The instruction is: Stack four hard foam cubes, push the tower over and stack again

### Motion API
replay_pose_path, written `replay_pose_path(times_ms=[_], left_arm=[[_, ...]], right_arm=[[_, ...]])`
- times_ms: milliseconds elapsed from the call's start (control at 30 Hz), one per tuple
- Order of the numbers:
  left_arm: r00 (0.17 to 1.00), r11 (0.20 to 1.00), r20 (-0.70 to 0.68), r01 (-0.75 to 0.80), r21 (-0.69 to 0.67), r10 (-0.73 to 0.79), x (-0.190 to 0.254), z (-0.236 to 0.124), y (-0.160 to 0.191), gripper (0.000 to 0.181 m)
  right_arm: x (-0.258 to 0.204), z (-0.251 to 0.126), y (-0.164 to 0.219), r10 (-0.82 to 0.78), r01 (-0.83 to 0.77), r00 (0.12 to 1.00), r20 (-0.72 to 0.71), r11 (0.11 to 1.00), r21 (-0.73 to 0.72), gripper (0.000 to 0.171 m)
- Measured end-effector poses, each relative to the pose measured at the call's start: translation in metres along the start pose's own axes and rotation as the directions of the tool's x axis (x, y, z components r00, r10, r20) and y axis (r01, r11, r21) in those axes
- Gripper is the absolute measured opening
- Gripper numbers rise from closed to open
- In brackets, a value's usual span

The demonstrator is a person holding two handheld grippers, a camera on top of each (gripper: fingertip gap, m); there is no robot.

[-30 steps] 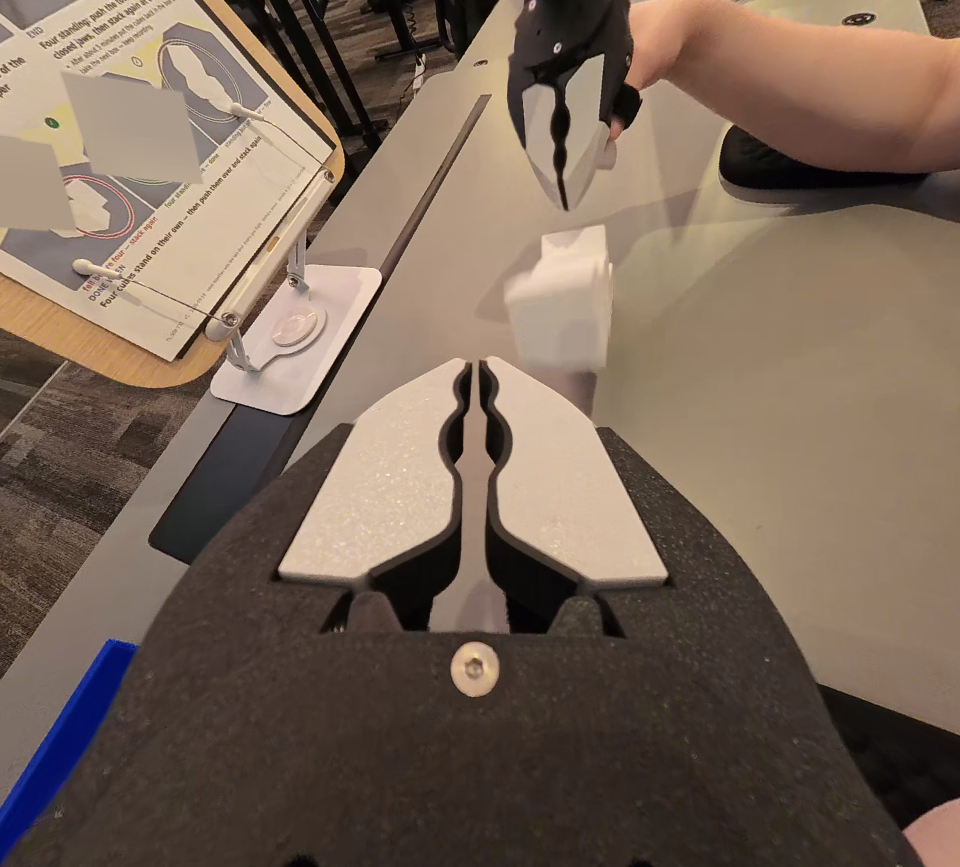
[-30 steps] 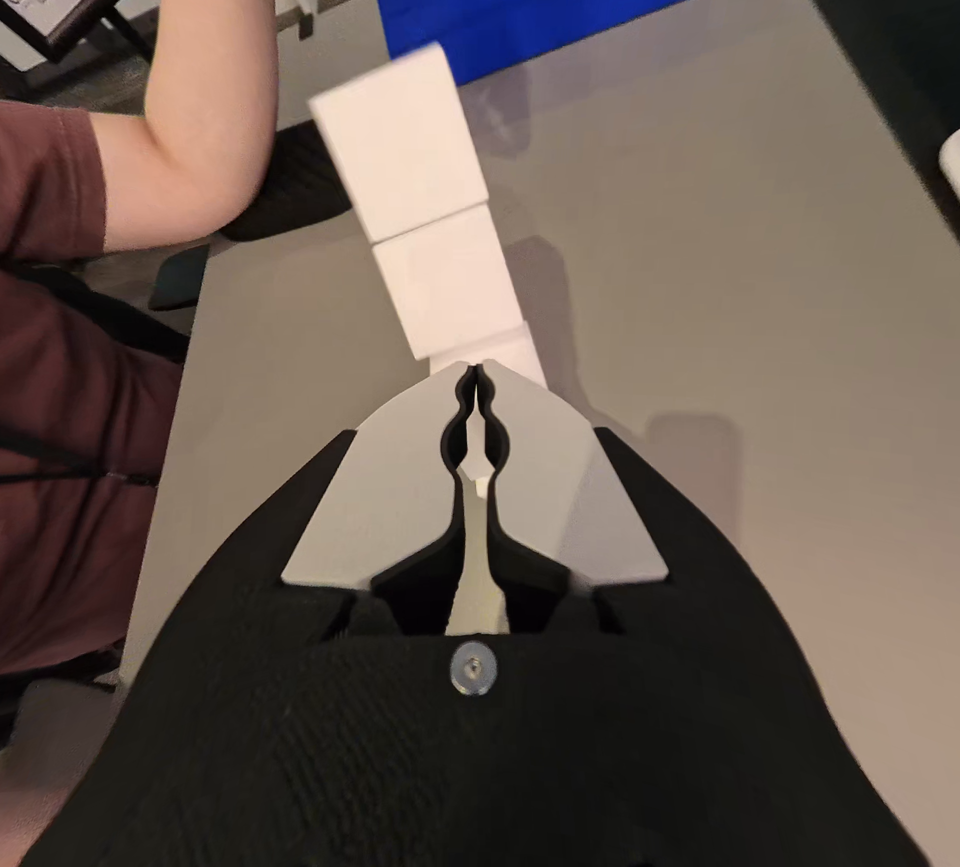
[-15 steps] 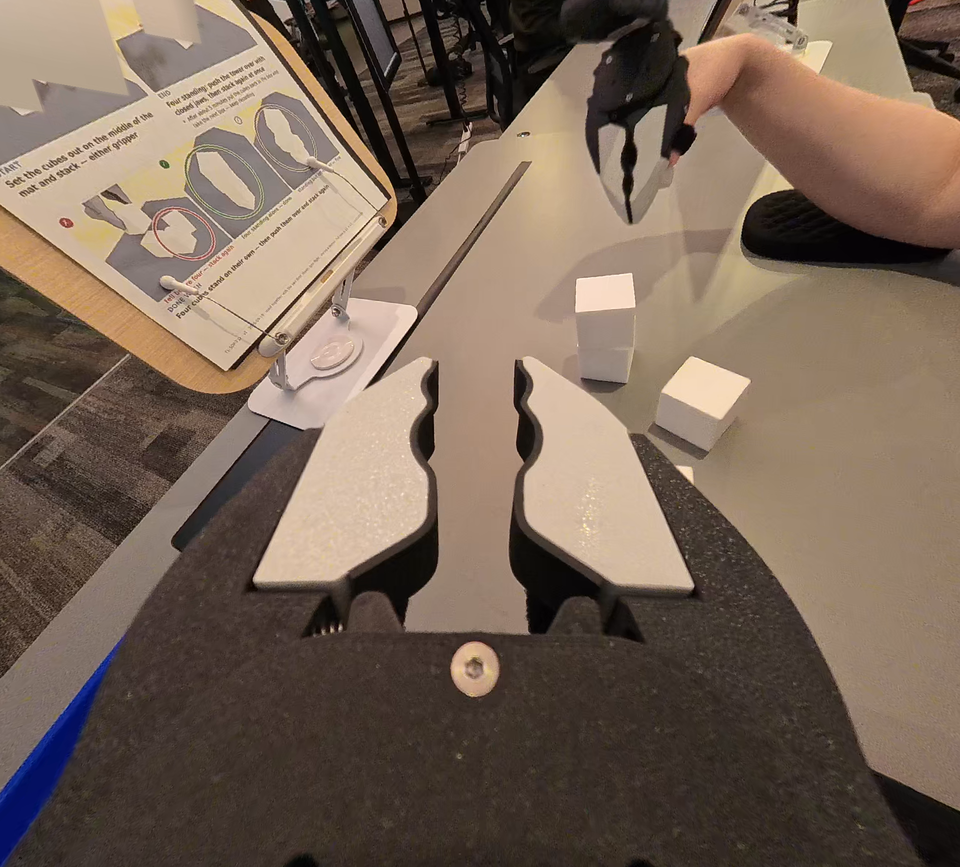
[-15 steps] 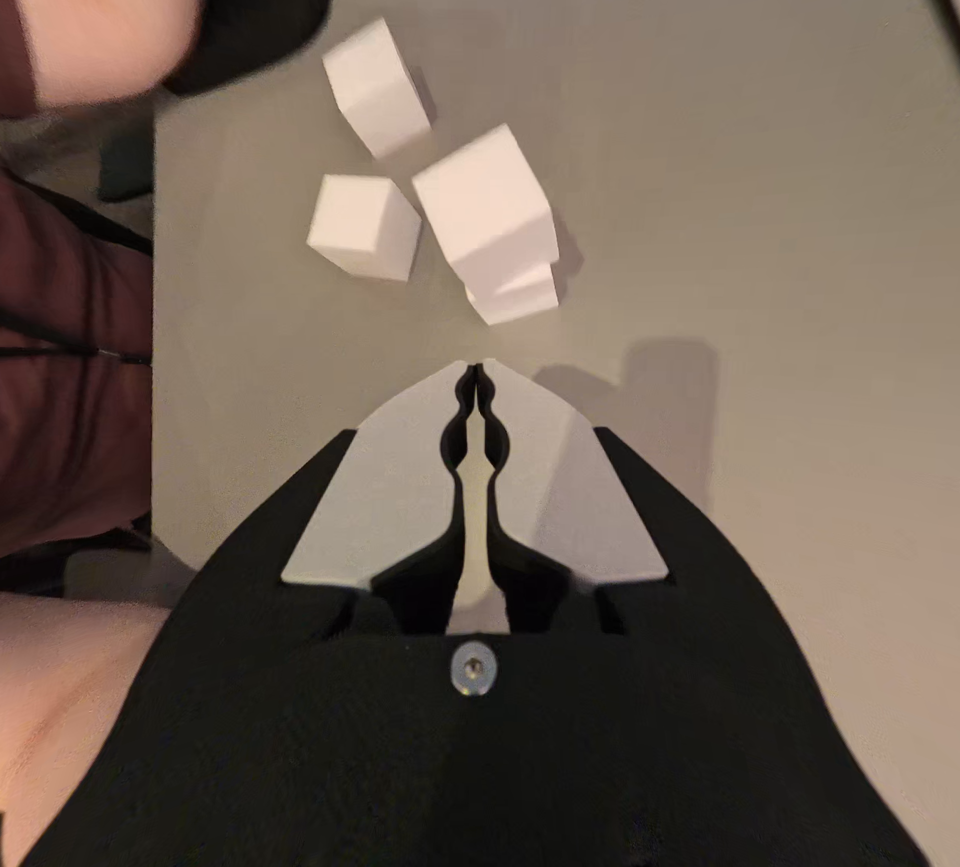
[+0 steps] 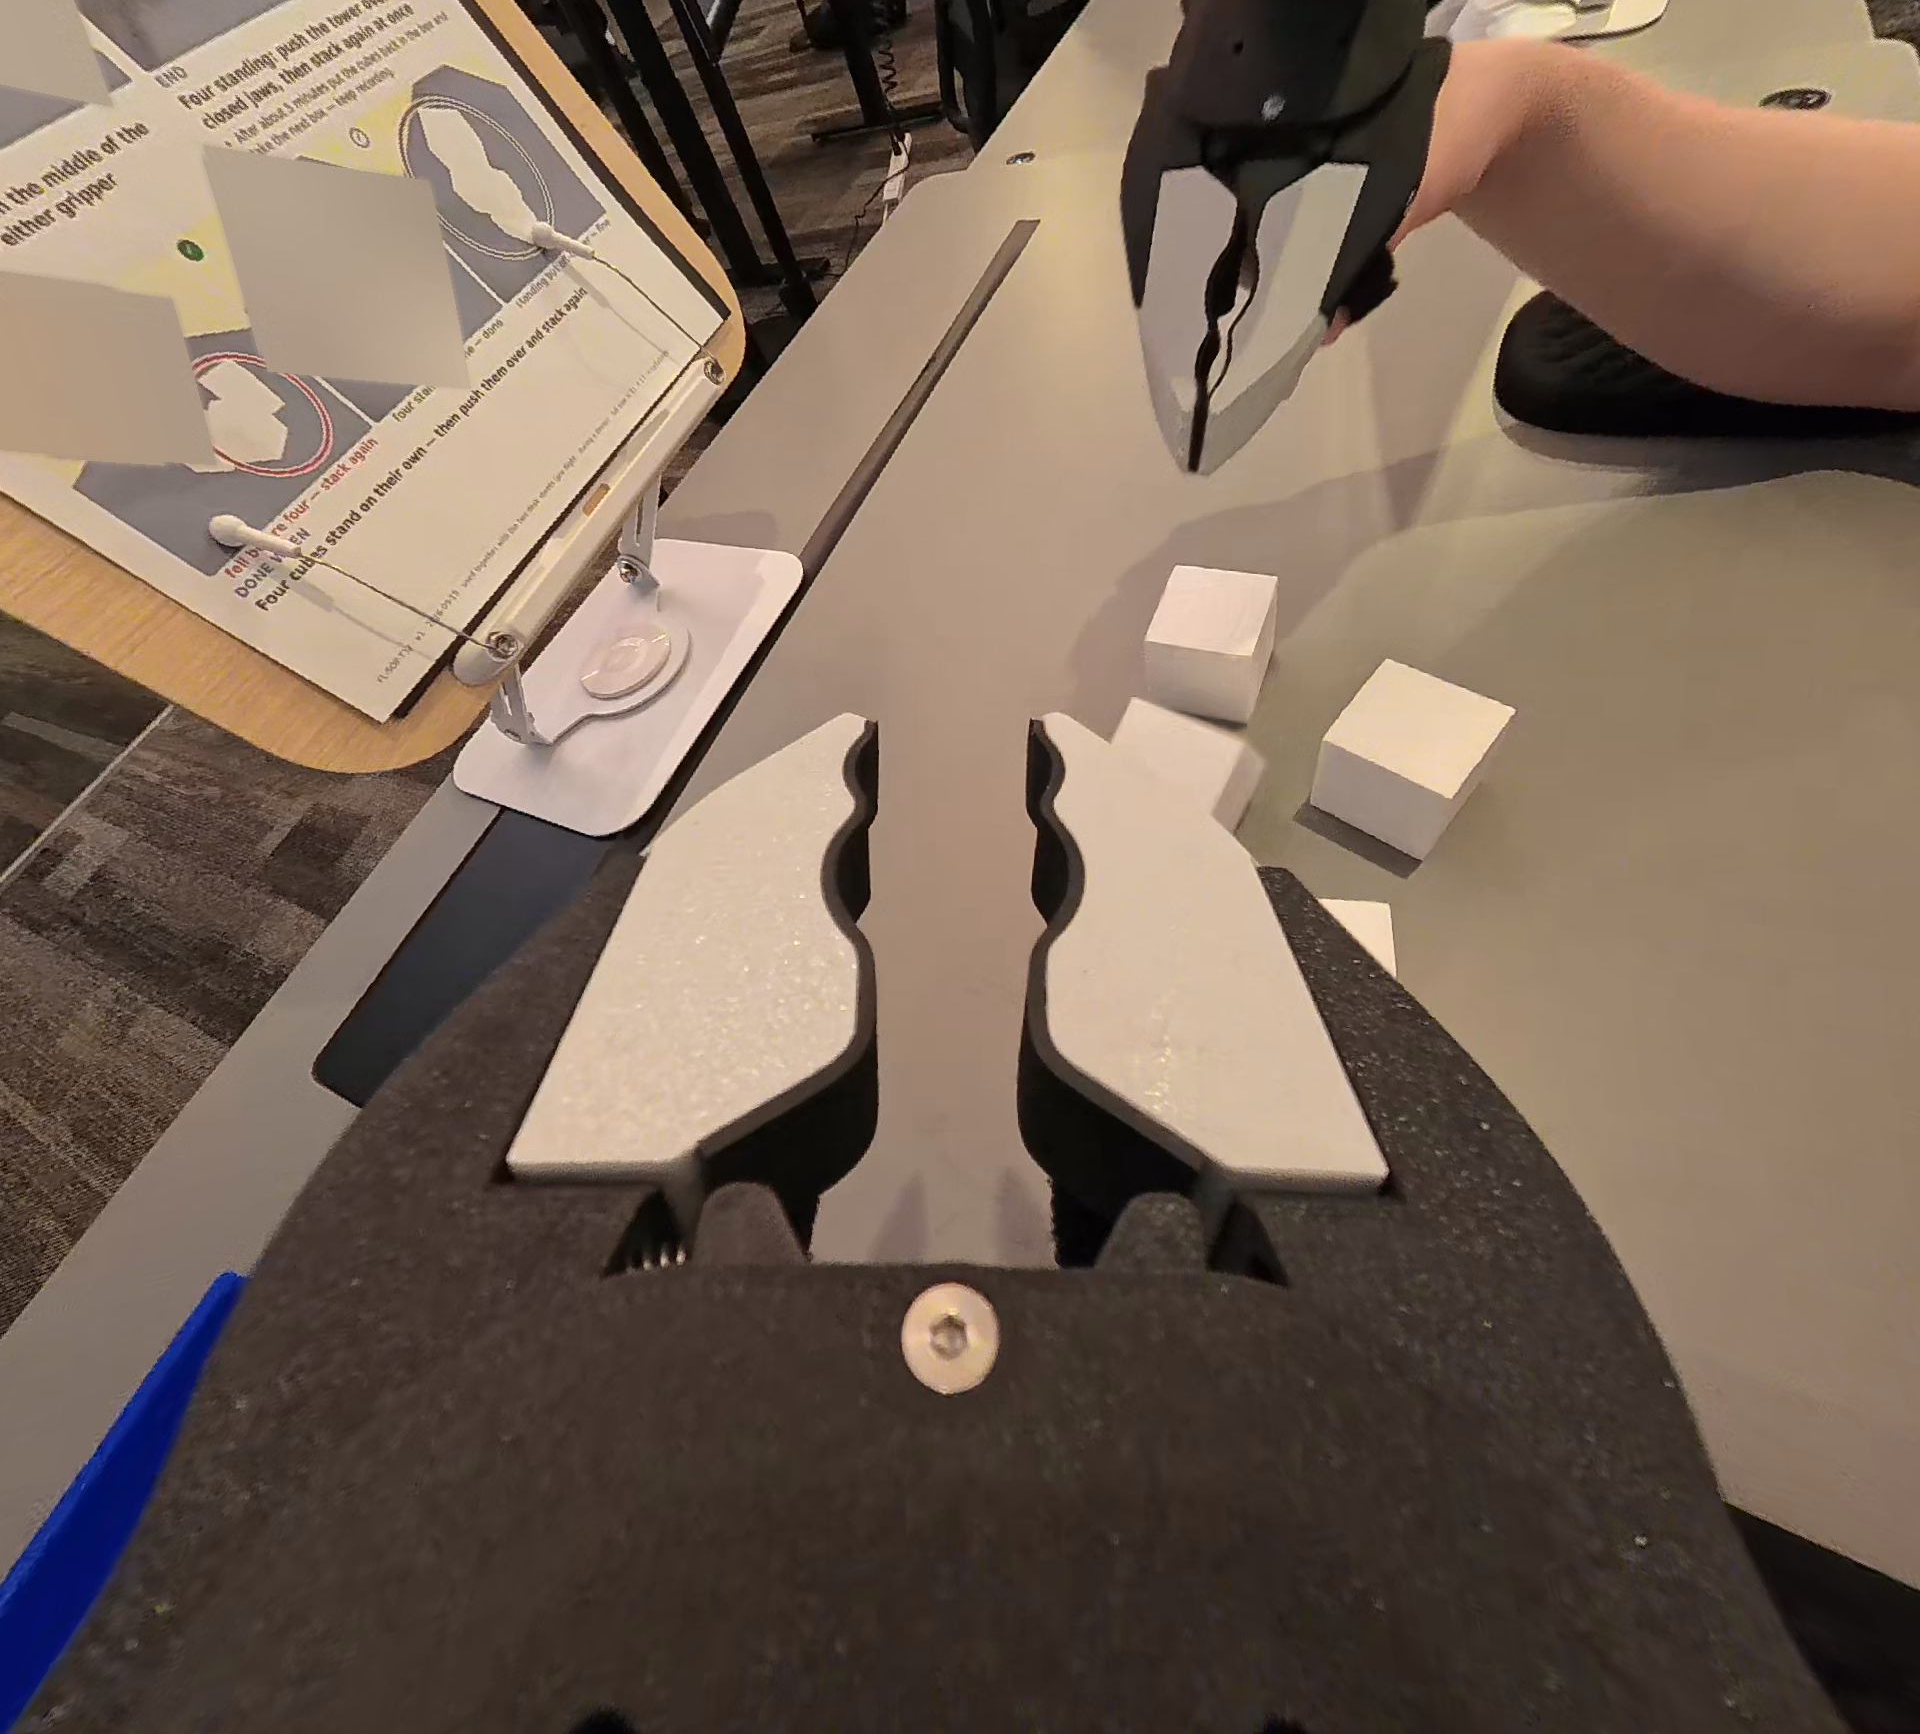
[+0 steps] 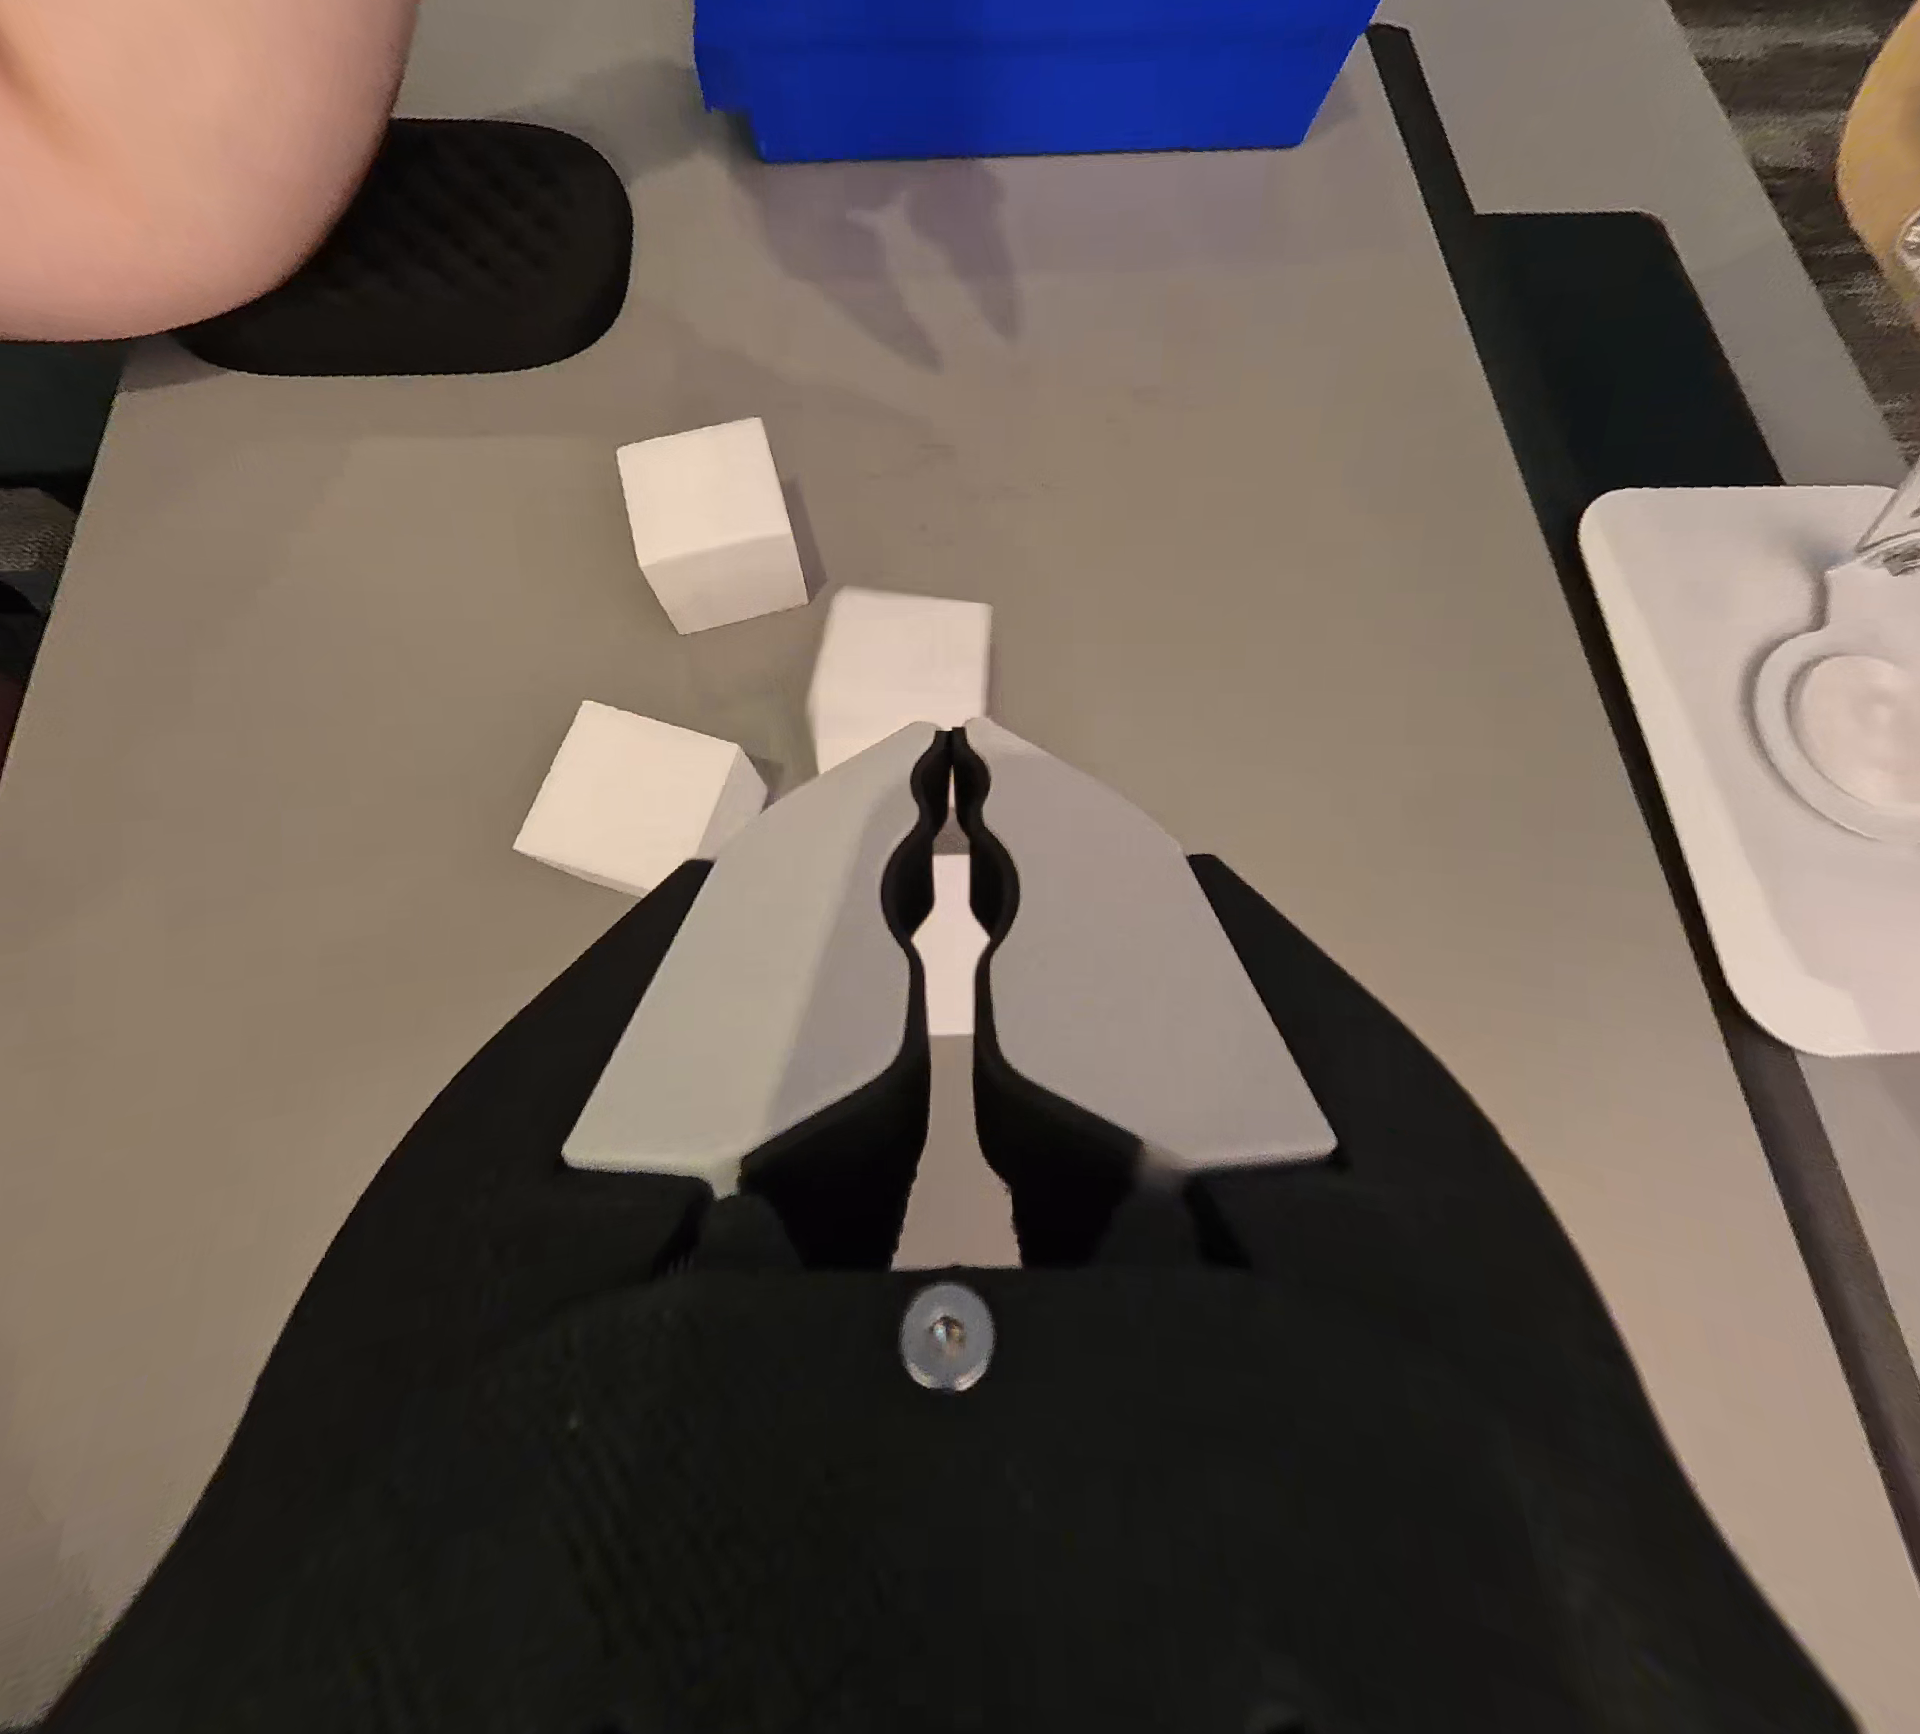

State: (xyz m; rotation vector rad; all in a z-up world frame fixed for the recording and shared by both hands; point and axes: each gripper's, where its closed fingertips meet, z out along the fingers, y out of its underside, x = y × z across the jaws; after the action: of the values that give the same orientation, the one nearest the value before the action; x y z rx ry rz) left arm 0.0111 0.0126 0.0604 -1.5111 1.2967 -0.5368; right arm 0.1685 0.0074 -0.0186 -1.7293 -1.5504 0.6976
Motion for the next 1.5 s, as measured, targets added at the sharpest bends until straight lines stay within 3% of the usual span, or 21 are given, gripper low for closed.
replay_pose_path(times_ms=[200,400,500,633,767,867,1000,1167,1500], left_arm=[[0.999,1.000,0.035,-0.015,-0.012,0.016,0.005,0.005,-0.011,0.040],[0.986,0.998,0.167,-0.003,-0.056,0.013,0.016,0.008,-0.023,0.056],[0.985,0.994,0.175,0.016,-0.113,0.004,0.029,0.015,-0.005,0.062],[0.992,0.993,0.047,0.117,-0.002,-0.117,0.067,0.031,0.020,0.062],[0.997,0.990,0.017,0.077,-0.121,-0.076,0.097,0.050,0.073,0.065],[1.000,0.979,0.016,0.021,-0.202,-0.018,0.113,0.058,0.095,0.065],[0.994,0.959,-0.052,0.084,-0.272,-0.101,0.127,0.067,0.108,0.077],[0.989,0.922,-0.103,0.063,-0.382,-0.110,0.129,0.073,0.137,0.071],[0.995,0.933,-0.047,0.069,-0.353,-0.091,0.116,0.076,0.136,0.069]], right_arm=[[0.015,-0.036,0.000,0.024,-0.021,0.998,-0.062,0.999,0.049,0.001],[0.033,-0.094,0.011,0.056,-0.039,0.986,-0.159,0.993,0.113,0.001],[0.045,-0.127,0.019,0.099,-0.064,0.974,-0.205,0.983,0.172,0.001],[0.058,-0.164,0.029,0.168,-0.101,0.956,-0.240,0.958,0.268,0.001],[0.060,-0.189,0.033,0.226,-0.134,0.949,-0.219,0.920,0.370,0.008],[0.056,-0.194,0.033,0.226,-0.137,0.958,-0.179,0.903,0.408,0.012],[0.055,-0.188,0.037,0.220,-0.142,0.960,-0.171,0.913,0.383,0.017],[0.053,-0.177,0.039,0.189,-0.123,0.965,-0.179,0.936,0.330,0.019],[0.055,-0.177,0.042,0.183,-0.120,0.967,-0.178,0.941,0.315,0.018]])
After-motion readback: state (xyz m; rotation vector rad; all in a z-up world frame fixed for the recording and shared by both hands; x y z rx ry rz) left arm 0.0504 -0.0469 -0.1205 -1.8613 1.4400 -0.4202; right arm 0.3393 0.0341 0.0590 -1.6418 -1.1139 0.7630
